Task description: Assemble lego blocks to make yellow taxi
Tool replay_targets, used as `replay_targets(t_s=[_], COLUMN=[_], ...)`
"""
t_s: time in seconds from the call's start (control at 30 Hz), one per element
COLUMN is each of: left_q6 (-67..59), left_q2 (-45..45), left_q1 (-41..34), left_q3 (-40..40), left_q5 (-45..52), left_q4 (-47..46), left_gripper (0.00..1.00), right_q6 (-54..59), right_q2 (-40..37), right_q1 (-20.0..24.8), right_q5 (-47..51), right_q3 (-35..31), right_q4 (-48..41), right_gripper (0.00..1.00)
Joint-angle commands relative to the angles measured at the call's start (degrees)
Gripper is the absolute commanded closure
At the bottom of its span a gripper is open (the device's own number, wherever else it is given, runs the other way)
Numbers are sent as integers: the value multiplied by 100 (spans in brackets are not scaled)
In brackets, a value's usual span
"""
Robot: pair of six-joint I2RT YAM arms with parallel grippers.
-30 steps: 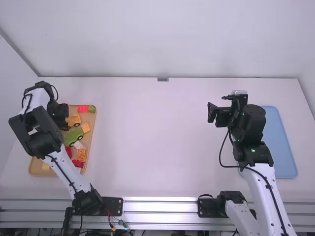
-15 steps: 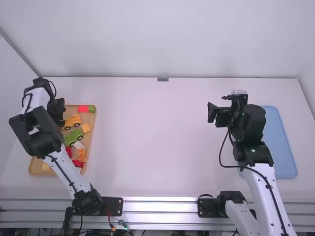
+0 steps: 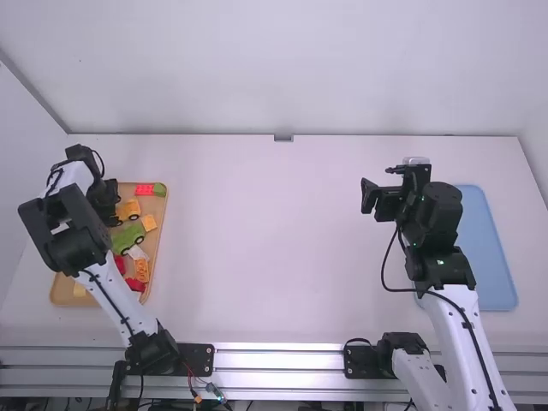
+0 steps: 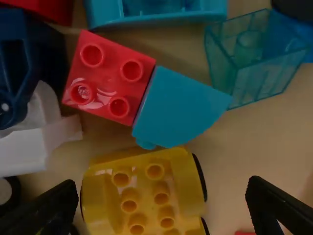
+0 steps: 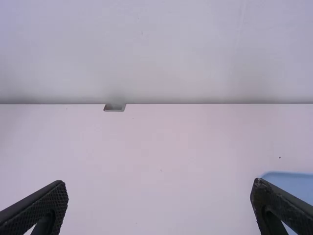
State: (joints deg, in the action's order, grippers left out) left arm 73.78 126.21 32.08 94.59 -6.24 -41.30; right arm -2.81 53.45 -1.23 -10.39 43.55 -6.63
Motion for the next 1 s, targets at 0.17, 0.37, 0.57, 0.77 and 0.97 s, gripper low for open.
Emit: replay_targets(t_s=[0.17, 0.37, 0.57, 0.77, 0.97], left_q6=[302, 564, 595, 570, 400], left_q2=[35, 35, 35, -28, -98], left_q1=[-52, -59, -57, 94, 286], left_q3=[-367, -428, -422, -420, 42], left_q5=[-2, -22, 85, 632, 1123], left_q4=[125, 153, 254, 448, -210], left_gripper=[15, 26, 40, 43, 55], right_q6=[2, 0, 2, 0, 2], right_q2=[13, 13, 13, 13, 13], right_q1=[-31, -31, -31, -33, -33], right_q5=[-31, -31, -31, -26, -28], right_q3=[223, 223, 223, 223, 223], right_q4=[11, 11, 11, 9, -2], right_gripper=[1, 1, 1, 1, 1])
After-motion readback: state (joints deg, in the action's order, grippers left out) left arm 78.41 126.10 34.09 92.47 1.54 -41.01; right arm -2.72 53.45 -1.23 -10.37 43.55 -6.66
